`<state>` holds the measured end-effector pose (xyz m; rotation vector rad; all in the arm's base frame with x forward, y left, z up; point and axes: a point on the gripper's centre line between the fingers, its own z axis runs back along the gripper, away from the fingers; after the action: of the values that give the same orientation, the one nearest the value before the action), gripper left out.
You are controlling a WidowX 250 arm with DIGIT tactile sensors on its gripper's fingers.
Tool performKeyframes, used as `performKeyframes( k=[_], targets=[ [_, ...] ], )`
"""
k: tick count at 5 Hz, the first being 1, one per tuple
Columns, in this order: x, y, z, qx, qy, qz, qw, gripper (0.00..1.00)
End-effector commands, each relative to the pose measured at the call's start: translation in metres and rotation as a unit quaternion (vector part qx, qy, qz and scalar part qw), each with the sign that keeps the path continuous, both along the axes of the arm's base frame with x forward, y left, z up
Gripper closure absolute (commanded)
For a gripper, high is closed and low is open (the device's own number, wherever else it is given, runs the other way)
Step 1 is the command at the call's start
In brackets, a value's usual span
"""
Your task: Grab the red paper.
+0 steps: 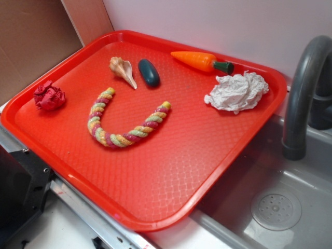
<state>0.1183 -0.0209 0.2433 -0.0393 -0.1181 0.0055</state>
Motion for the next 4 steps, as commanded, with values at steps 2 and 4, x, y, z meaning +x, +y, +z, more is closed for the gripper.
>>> performKeyframes(
  k=[2, 4],
  targets=[
    [0.011, 0.037, -0.019, 0.002, 0.017, -0.008, 1.0, 0.0],
    [0.019, 0.092, -0.066, 0.077, 0.025, -0.063, 0.995, 0.0]
  ],
)
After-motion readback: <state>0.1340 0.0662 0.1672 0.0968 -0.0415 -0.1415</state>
